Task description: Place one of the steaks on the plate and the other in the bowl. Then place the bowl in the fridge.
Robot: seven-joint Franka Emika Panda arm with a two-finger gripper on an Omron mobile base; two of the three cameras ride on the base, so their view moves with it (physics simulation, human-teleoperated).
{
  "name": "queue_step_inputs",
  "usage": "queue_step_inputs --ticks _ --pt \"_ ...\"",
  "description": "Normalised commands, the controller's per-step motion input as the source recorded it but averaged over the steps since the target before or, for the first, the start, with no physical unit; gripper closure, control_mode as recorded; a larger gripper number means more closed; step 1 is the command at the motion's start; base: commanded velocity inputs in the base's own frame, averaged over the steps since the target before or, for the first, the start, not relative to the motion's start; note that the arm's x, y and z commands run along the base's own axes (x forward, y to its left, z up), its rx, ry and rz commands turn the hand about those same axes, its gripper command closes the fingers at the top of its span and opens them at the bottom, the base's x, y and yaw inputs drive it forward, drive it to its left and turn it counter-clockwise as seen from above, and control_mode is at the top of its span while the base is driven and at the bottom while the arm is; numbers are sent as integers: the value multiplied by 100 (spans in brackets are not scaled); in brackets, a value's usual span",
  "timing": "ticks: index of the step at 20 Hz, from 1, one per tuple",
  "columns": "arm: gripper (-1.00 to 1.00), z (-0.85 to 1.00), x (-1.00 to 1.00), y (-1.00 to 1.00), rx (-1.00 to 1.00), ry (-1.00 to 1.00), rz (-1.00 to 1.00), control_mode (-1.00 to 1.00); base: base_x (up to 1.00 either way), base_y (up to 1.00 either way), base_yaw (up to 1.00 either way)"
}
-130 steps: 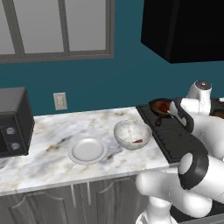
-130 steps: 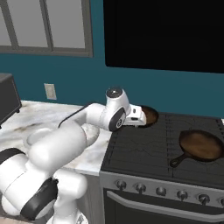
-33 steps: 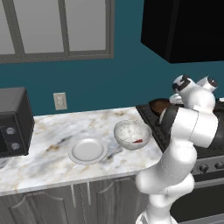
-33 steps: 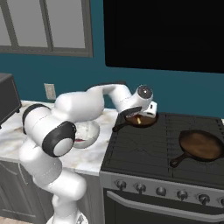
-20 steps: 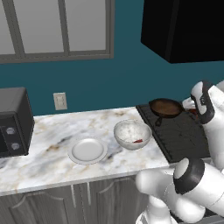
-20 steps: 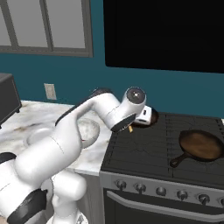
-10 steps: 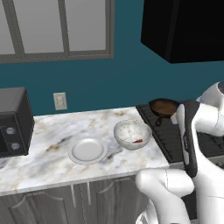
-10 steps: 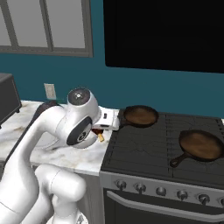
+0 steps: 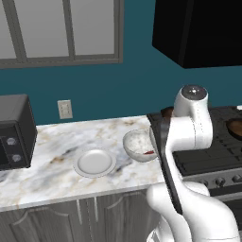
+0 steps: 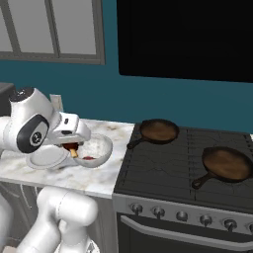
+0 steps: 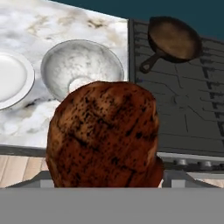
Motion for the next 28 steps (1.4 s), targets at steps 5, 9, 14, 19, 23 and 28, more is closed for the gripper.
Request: queue_step_inputs --ticks 5,9,14,19,23,28 --pt "100 15 0 100 1 23 -1 -100 0 0 0" --pt "100 -11 2 98 11 5 -14 -100 0 0 0" --pt "100 -47 19 93 12 0 -27 -100 0 0 0" --pt "100 -68 10 47 20 -6 -6 -100 0 0 0" --pt "100 -87 33 26 28 -11 0 -100 0 0 0" --pt "100 -62 64 34 13 0 0 -100 0 0 0"
